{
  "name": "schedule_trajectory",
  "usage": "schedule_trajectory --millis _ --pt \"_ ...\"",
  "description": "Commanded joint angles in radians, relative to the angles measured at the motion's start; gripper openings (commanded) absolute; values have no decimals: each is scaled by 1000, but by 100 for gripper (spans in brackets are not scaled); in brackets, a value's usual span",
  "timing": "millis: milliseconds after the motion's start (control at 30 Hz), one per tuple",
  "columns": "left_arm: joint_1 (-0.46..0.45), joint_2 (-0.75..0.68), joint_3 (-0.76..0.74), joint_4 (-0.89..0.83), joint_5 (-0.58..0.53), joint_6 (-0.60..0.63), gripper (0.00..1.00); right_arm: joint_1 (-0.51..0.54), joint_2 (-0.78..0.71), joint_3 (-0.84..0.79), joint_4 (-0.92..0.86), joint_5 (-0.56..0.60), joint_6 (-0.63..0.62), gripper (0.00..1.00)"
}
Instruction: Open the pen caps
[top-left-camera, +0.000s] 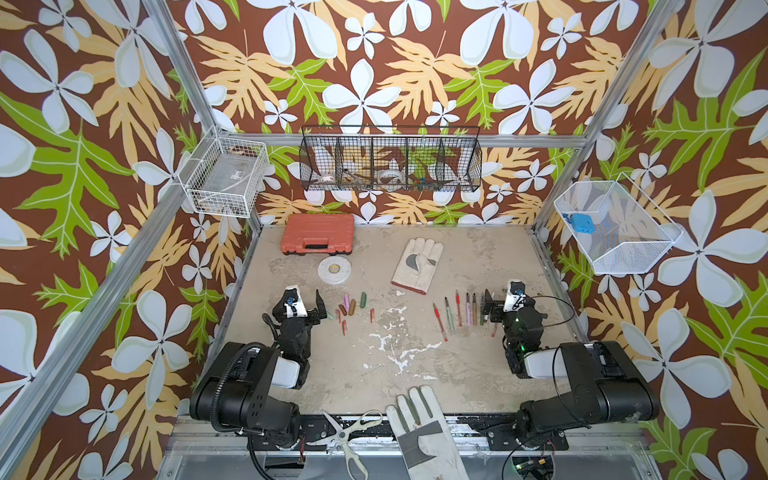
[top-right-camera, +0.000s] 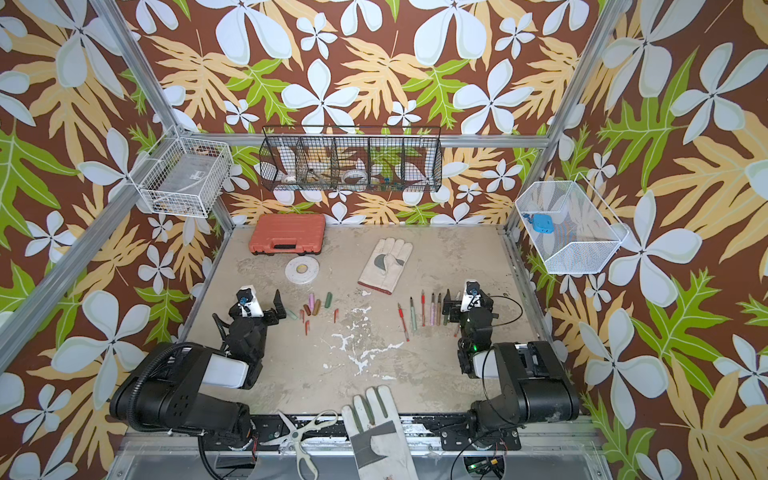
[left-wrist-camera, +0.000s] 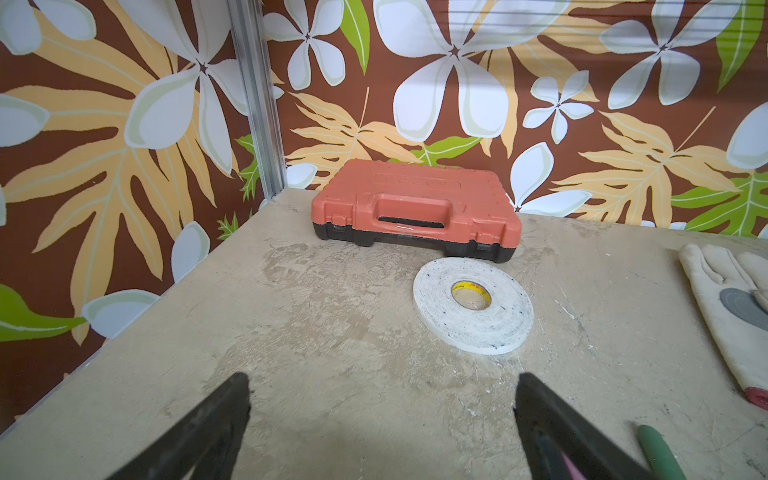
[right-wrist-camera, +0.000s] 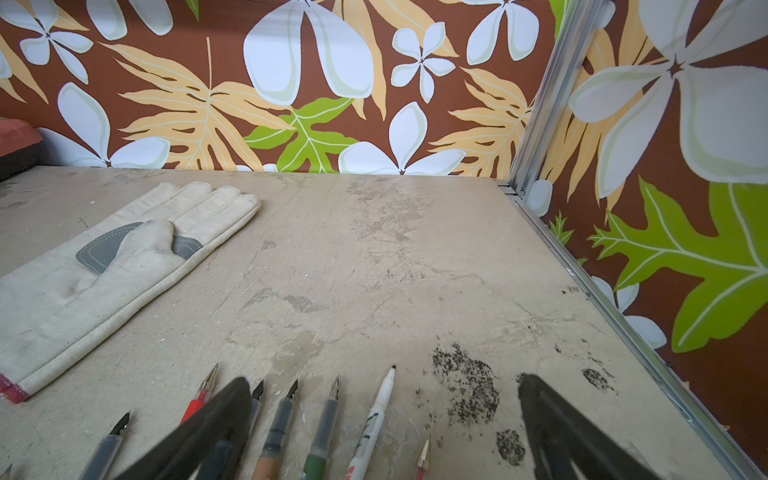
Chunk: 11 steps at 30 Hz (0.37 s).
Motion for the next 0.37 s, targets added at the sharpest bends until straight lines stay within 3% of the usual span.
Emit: schedule_trajectory --millis 0,333 --pt "0 -2 -3 37 -3 -4 100 0 -2 0 15 1 9 100" --pt "1 -2 -4 35 -3 -6 100 0 -3 1 14 2 8 100"
